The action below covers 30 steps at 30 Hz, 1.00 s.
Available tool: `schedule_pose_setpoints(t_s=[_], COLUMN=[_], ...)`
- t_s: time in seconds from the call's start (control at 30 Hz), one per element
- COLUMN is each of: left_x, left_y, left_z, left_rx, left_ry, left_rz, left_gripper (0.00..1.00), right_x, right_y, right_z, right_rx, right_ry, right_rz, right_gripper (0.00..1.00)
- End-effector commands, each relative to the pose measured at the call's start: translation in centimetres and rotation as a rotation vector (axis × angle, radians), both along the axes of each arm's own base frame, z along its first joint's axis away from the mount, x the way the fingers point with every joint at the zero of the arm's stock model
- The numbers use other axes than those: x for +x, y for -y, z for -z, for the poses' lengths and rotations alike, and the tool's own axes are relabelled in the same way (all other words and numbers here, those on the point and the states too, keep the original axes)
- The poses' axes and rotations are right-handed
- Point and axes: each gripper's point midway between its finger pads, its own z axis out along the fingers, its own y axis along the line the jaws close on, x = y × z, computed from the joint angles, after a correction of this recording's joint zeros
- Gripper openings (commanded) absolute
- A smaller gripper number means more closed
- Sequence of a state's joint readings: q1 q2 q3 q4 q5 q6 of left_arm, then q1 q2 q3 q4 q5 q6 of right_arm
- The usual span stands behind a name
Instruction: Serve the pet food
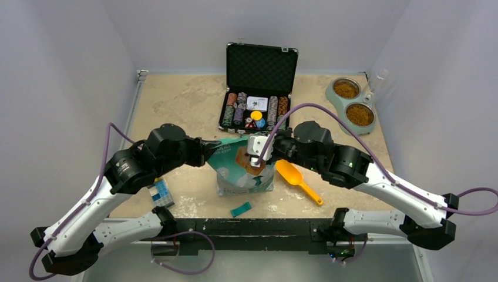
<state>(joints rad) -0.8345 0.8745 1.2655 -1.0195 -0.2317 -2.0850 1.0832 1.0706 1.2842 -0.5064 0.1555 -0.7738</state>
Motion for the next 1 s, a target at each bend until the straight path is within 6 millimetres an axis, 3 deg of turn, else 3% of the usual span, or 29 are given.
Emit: schedule_pose_setpoints(t_s=[0.0,0.13,0.17,0.2,0.23,0.33,0.43,0.47,0.5,0.57,0.63,0.77,0.8,0.9,0.97], left_x=[0.3,0.4,0.4,0.4,0.4,0.5,0.6,0.6,0.6,0.6,0.7,0.7,0.7,0.7,0.8], left_y=[-2.2,-2.3,-2.3,-2.4,-2.3,-2.3,-2.3,-2.3,-2.3,-2.3,-2.3,-2.2,-2.3,-2.3,-2.1], left_z=[-3.3,-3.3,-3.3,-3.3,-3.4,-3.4,-3.5,-3.5,-3.6,-3.6,-3.6,-3.7,-3.7,-3.8,-3.9], left_rx=[-0.106,-0.102,-0.103,-0.102,-0.102,-0.098,-0.097,-0.098,-0.098,-0.097,-0.095,-0.097,-0.097,-0.097,-0.100], left_ry=[0.034,0.033,0.033,0.034,0.034,0.035,0.035,0.036,0.036,0.037,0.037,0.040,0.041,0.042,0.045], left_rz=[-0.127,-0.133,-0.134,-0.136,-0.136,-0.139,-0.139,-0.140,-0.139,-0.140,-0.141,-0.140,-0.141,-0.142,-0.137], left_gripper=[0.00,0.00,0.00,0.00,0.00,0.00,0.00,0.00,0.00,0.00,0.00,0.00,0.00,0.00,0.00], right_x=[3.0,1.9,2.1,2.3,2.4,2.3,2.5,2.6,2.8,2.9,2.6,2.5,2.6,2.1,2.3], right_y=[5.8,5.2,5.3,5.5,5.6,5.8,6.1,6.3,6.4,6.7,6.7,6.3,6.3,6.0,6.2], right_z=[-2.1,-2.9,-3.0,-2.7,-2.4,-1.3,-2.1,-2.4,-2.6,-2.2,-1.2,-2.5,-2.5,-1.6,-2.0], right_rx=[0.003,0.064,0.075,0.061,0.045,-0.008,0.035,0.056,0.063,0.034,-0.017,0.065,0.061,0.013,0.035], right_ry=[0.078,0.068,0.079,0.091,0.088,0.054,0.081,0.091,0.109,0.115,0.080,0.085,0.091,0.051,0.072], right_rz=[0.257,0.192,0.201,0.215,0.219,0.223,0.247,0.256,0.261,0.268,0.247,0.244,0.243,0.216,0.224], right_gripper=[0.00,0.02,0.19,0.17,0.02,0.00,0.00,0.18,0.23,0.00,0.00,0.05,0.00,0.00,0.00])
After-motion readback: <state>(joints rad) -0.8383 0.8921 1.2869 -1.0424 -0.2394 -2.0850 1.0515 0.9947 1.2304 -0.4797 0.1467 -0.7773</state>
